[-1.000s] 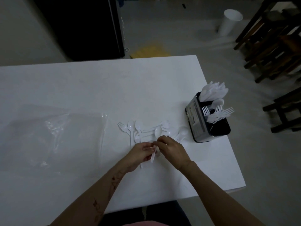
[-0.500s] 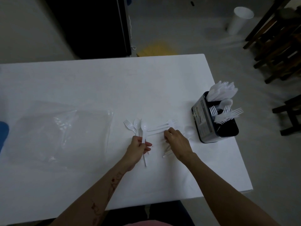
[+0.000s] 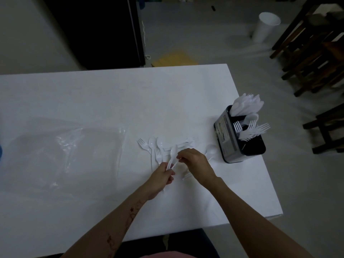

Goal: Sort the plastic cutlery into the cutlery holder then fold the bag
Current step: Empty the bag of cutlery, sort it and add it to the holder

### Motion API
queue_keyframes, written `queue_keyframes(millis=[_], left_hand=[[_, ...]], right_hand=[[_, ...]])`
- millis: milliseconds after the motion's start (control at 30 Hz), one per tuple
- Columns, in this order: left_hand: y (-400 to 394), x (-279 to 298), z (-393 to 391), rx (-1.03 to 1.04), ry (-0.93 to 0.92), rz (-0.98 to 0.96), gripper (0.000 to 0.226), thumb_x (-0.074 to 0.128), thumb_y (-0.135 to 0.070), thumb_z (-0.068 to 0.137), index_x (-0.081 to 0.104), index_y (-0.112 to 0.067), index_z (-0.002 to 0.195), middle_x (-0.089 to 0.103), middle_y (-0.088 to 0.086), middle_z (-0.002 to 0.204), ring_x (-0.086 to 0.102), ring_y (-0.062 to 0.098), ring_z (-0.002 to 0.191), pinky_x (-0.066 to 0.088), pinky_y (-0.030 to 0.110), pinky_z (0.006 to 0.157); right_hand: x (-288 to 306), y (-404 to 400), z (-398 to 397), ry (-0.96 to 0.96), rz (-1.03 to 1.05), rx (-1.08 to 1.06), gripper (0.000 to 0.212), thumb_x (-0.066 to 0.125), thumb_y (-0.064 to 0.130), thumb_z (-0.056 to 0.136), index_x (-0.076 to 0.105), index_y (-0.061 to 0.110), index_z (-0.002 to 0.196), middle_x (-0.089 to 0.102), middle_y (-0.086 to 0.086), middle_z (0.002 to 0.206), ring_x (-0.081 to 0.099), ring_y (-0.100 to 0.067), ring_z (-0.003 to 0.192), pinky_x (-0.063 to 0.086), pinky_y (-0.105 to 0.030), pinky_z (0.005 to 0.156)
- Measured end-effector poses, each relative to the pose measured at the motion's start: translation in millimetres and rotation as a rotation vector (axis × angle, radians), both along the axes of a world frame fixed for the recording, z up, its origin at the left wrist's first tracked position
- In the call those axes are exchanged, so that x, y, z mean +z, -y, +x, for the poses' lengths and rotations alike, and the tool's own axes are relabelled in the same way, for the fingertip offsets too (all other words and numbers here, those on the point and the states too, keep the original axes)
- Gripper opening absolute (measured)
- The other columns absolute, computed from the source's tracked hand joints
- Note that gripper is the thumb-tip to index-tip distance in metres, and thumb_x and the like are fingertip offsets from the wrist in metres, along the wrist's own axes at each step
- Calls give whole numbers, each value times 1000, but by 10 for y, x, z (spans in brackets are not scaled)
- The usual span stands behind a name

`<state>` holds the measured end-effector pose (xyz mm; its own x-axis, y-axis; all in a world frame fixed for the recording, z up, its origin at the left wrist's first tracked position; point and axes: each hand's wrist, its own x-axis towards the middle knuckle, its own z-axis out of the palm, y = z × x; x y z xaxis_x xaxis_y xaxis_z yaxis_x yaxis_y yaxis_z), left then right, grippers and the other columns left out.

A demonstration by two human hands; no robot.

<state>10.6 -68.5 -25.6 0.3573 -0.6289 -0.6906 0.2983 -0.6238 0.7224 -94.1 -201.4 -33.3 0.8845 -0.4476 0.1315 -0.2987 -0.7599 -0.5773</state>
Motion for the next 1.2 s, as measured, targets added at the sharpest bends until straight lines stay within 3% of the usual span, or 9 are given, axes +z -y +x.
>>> queue_keyframes(millis=[67,167,267,400,567,733,900,1033,1200], left_hand=[[-30,-27,-6,2,44,-19,21,35,-12,101,47,-9,118,58,5,95,55,13,78,51,22,74],[-52,-51,-15,99,16,-57,15,39,-9,100,48,-4,111,62,12,96,60,17,76,53,27,72],[-75,-21,-42,92,-49,-112,15,42,-9,100,55,-8,108,68,11,96,66,20,83,56,33,80],[-54,16,-68,91,-68,-105,20,46,-17,99,59,-15,114,71,4,106,69,18,97,54,33,89],[-2,-41,6,298,-42,-55,20,59,-11,90,54,-23,106,69,-1,111,64,14,104,47,32,91],[76,19,65,463,-99,-137,15,50,-22,98,55,-9,102,71,9,107,69,20,97,50,31,86],[116,53,87,484,-160,-168,22,51,-4,96,42,-11,114,68,4,112,67,18,101,49,33,89],[170,55,96,432,-240,-159,37,47,13,80,46,4,116,64,19,119,64,28,106,49,27,71],[204,207,33,522,-325,-243,16,35,0,98,50,-1,98,62,16,99,61,31,96,50,43,90]], right_hand=[[-18,-54,-19,50,121,-183,11,70,3,86,71,8,95,71,-5,93,68,-16,80,57,-24,73],[40,-89,-36,-25,542,-515,13,66,23,92,69,11,89,71,0,81,69,-15,72,56,-21,65],[95,-114,20,-141,901,-488,20,66,26,92,73,8,90,74,-2,81,72,-17,78,55,-21,63],[139,-126,90,-43,1060,-571,17,66,19,92,72,4,89,75,-7,83,72,-19,78,53,-23,63],[161,-52,42,-102,1050,-530,21,51,14,100,71,15,107,74,-3,90,69,-16,83,53,-26,66],[214,-63,-13,-19,1040,-541,17,56,14,97,72,18,102,75,-2,87,71,-14,80,50,-25,63],[224,-96,-4,-3,1063,-503,13,60,11,95,71,15,101,75,-2,92,72,-17,86,52,-25,67],[235,-149,6,-37,1124,-421,17,68,8,89,73,11,104,75,-5,98,70,-15,85,49,-18,64],[222,-224,40,-113,1088,-498,18,81,22,78,71,11,89,73,-5,80,67,-13,70,51,-24,59]])
